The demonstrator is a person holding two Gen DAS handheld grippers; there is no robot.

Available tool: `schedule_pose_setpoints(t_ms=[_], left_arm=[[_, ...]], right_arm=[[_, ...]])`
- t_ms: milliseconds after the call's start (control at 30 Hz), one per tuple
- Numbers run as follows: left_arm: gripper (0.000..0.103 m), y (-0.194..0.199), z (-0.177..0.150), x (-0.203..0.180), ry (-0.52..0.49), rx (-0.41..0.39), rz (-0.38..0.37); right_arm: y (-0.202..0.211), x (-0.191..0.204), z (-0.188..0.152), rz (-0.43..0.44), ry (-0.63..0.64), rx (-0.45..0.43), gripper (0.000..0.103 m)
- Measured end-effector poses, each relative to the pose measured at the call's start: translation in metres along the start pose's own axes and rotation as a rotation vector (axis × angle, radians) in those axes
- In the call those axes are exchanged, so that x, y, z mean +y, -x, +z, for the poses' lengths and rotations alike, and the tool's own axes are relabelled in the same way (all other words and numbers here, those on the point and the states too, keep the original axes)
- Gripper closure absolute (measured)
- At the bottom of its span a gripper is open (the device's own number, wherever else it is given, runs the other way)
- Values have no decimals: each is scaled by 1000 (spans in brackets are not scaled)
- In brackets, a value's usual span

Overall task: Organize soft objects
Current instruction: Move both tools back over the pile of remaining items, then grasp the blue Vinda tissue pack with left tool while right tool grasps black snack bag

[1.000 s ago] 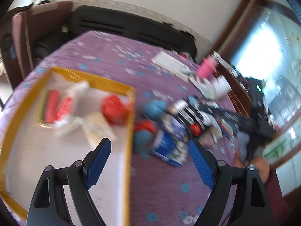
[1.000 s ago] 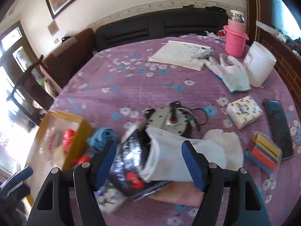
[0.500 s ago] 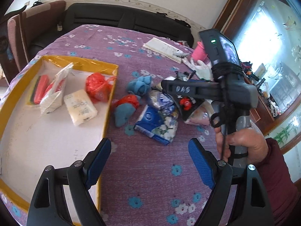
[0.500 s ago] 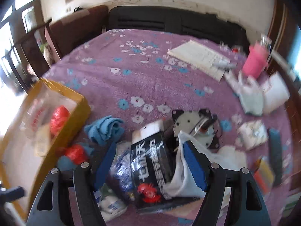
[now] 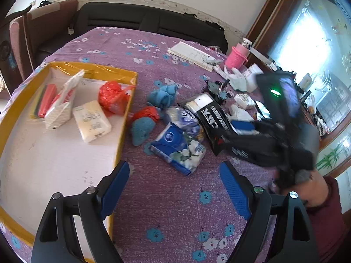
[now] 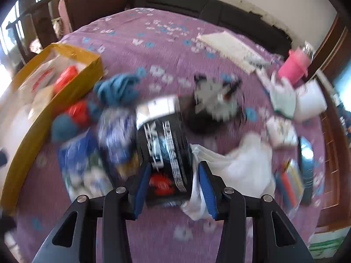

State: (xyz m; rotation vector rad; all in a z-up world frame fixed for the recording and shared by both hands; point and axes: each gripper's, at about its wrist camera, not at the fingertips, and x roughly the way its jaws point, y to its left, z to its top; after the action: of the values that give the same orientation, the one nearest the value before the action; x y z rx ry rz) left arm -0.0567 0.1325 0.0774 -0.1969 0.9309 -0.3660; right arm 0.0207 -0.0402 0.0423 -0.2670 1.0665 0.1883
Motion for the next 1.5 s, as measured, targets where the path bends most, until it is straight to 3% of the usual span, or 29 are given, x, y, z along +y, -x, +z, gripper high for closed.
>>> schedule_pose_setpoints(t_ms=[200, 333, 500, 567, 667, 767, 1000, 1167, 1300, 1367, 1400, 1433, 1500], left_arm=[[19, -37, 5, -19, -51, 73, 24], [19, -76, 18, -24, -61, 120, 114], [19, -104, 31, -32, -110, 122, 213], [20, -111, 30, -34, -137, 129, 212], [29, -108, 20, -36, -180, 127, 183], [30, -95, 6, -37, -211, 144, 156], [28, -80, -14, -37, -190, 159, 147], [7, -89, -18, -45, -185, 136, 145], [4, -91, -24, -52, -209, 121, 166], [11, -85, -23, -45, -175, 101, 142], [29, -82, -23, -44, -174, 91, 151], [35, -79, -23, -43, -185, 79, 160], [38, -74, -25, -38, -173, 75, 129]], right_arm=[[16, -23, -44, 140, -50, 26, 55], [31, -49, -62, 202, -144, -11, 54], [48, -77, -79, 232, -229, -93, 41], [50, -87, -81, 245, -257, -115, 37], [50, -103, -85, 257, -314, -141, 35], [47, -111, -89, 271, -341, -144, 35], [52, -84, -71, 317, -289, -189, 34], [36, -47, -35, 310, -222, -168, 34], [12, -25, -13, 253, -178, -125, 34], [-2, -18, -6, 205, -164, -91, 34], [-9, -16, -4, 185, -162, -78, 34], [-14, -15, -2, 176, -163, -65, 34], [-22, -17, -2, 168, -179, -46, 35]])
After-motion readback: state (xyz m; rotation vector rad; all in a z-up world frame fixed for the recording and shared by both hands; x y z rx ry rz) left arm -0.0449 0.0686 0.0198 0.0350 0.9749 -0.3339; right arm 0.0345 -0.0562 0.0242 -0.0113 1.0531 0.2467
